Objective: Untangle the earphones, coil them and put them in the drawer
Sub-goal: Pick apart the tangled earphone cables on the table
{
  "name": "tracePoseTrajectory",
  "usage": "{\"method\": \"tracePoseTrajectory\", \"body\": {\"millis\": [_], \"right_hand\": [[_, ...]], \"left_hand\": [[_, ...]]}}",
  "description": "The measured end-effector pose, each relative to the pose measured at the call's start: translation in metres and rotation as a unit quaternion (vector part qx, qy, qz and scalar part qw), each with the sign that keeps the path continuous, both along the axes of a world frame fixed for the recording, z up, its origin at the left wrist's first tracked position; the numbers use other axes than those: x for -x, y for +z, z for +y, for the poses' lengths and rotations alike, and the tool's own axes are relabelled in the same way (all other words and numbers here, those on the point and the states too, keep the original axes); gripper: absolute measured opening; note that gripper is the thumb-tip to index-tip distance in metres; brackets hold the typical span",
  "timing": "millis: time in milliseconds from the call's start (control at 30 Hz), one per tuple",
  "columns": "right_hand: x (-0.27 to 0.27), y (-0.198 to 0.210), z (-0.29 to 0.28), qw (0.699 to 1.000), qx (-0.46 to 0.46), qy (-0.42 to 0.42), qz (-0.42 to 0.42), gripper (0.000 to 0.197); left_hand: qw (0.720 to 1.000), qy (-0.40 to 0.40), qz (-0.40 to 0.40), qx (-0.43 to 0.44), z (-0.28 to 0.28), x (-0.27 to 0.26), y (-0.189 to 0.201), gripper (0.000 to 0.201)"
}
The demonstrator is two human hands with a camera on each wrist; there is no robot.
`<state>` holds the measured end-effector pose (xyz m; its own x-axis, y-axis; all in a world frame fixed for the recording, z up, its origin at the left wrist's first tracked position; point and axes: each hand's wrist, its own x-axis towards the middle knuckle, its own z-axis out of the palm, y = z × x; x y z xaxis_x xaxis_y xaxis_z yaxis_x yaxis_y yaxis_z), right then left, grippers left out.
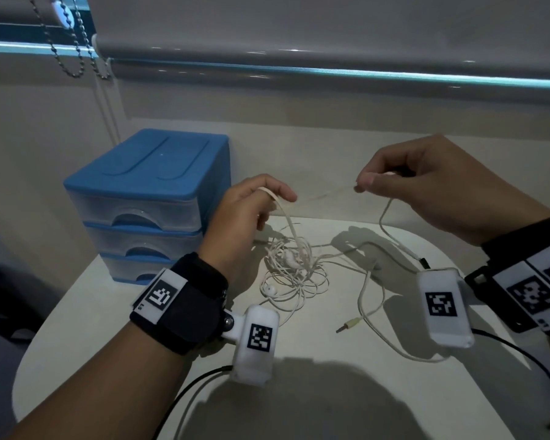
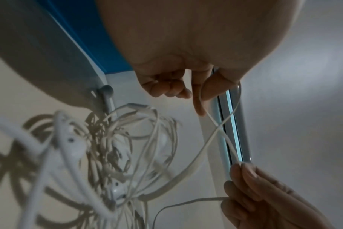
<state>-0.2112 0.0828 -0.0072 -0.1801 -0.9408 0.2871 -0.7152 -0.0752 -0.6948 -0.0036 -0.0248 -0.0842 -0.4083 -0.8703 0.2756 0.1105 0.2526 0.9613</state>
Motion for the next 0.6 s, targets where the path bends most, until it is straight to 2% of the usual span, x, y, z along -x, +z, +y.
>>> {"method": "tracePoseTrajectory", "body": {"millis": [167,233,433,500,600], "right_hand": [[-0.001,0.002,-0.006,0.991,0.115,-0.063,0.024,0.014],[-0.004,0.005,-0.007,0.989,0.134,-0.063,0.022,0.013],[-0.028,0.003,-0.006,0.993,0.041,0.067,0.087,0.012],[-0.029,0.002,-0.008,0.993,0.057,0.061,0.084,0.012],[-0.014,0.001,-0.014,0.990,0.132,-0.027,0.050,0.012]], "left_hand": [[0.995,-0.096,-0.002,0.022,0.007,0.000,0.000,0.055],[0.994,-0.102,0.007,0.030,0.007,0.000,-0.001,0.058],[0.987,-0.143,0.001,0.072,0.002,0.001,-0.001,0.030],[0.986,-0.156,0.016,0.063,0.005,0.002,-0.003,0.024],[0.988,-0.137,0.049,0.057,0.003,0.002,-0.002,0.026]]}}
